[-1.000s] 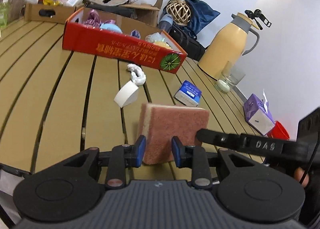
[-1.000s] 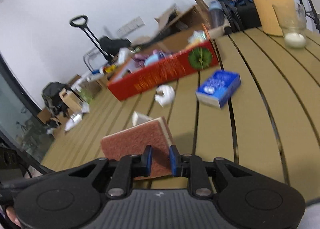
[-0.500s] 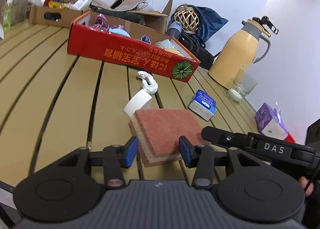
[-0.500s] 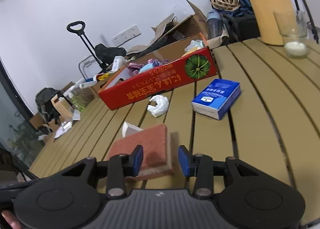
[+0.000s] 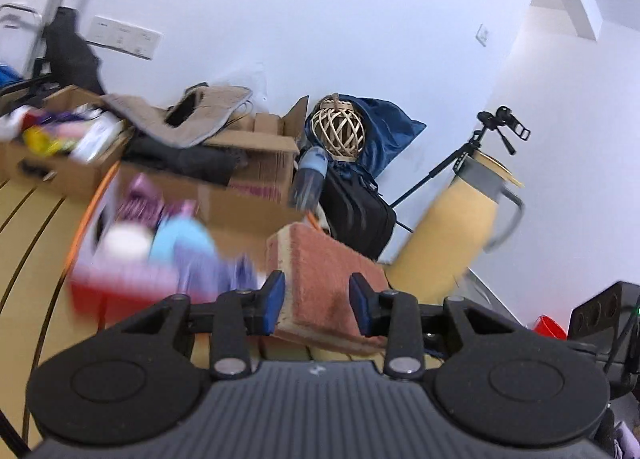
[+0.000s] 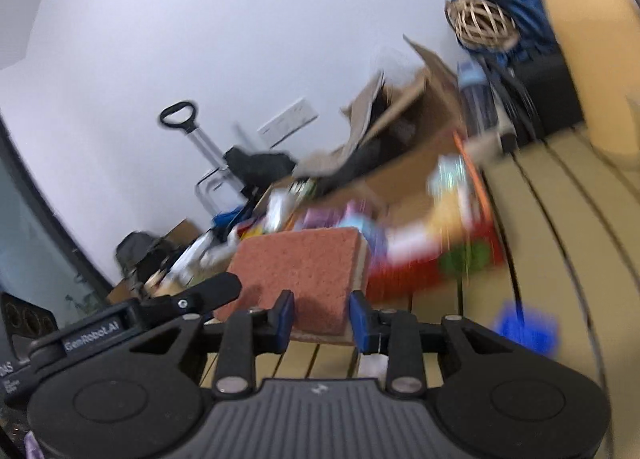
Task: Organize soft objects
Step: 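Lower the held sponge into the cardboard box and open both grippers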
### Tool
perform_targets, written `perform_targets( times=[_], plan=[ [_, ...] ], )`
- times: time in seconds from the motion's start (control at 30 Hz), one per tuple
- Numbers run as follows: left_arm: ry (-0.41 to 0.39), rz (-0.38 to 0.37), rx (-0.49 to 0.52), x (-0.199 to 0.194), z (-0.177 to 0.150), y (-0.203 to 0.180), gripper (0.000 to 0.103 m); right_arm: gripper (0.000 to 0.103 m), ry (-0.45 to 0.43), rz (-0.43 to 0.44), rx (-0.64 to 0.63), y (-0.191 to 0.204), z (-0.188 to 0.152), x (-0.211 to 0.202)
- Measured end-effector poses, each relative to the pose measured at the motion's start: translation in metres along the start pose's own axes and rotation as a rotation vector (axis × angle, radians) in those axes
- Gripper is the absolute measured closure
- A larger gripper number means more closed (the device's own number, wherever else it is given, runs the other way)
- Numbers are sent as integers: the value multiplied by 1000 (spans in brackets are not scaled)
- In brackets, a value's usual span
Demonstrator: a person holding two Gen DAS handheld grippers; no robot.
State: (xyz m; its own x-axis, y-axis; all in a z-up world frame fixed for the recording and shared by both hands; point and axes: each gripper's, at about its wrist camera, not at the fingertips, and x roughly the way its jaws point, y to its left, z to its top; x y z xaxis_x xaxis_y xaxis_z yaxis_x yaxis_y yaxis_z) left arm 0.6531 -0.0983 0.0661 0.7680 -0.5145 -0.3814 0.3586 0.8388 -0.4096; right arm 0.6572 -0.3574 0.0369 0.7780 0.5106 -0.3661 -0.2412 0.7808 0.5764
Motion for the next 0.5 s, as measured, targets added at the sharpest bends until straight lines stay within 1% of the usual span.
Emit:
perform_targets(
  times=[0.03, 0.07, 0.1, 0.17, 0.2, 0.23, 0.3, 0.37, 0.4, 0.43, 0.47, 0.5],
  plan=[
    [17, 17, 14, 26, 19, 7, 67, 73, 7, -19, 4, -5, 25, 26],
    [46, 44, -5, 53, 37, 18, 67, 73, 31, -25, 17, -10, 44, 49],
    [77, 53, -24, 76, 48, 29, 67, 73, 52, -43, 53, -18, 61, 74],
    [117, 97, -55, 119, 66, 50, 69, 74, 104, -73, 83, -35, 89, 130],
    [150, 115, -83, 143, 71, 61, 70, 75, 111, -95, 111, -45, 96, 150],
    [172, 121, -80, 161, 75, 68, 70, 75, 123, -132, 121, -52, 102, 173],
    [192, 167, -100, 191, 75, 83, 71, 77, 131, -191, 92, -58, 104, 205],
    [237, 203, -74, 216, 71, 90, 70, 77, 158, -263, 54, -59, 103, 230],
    [243, 224, -51, 223, 69, 89, 70, 77, 169, -280, 35, -58, 101, 238],
    [244, 229, -28, 224, 66, 89, 68, 77, 180, -299, 6, -56, 99, 244],
    [246, 228, -6, 222, 65, 87, 67, 77, 169, -320, -18, -54, 98, 246],
    [242, 223, 13, 216, 65, 85, 67, 77, 159, -319, -37, -53, 97, 245]
  ],
)
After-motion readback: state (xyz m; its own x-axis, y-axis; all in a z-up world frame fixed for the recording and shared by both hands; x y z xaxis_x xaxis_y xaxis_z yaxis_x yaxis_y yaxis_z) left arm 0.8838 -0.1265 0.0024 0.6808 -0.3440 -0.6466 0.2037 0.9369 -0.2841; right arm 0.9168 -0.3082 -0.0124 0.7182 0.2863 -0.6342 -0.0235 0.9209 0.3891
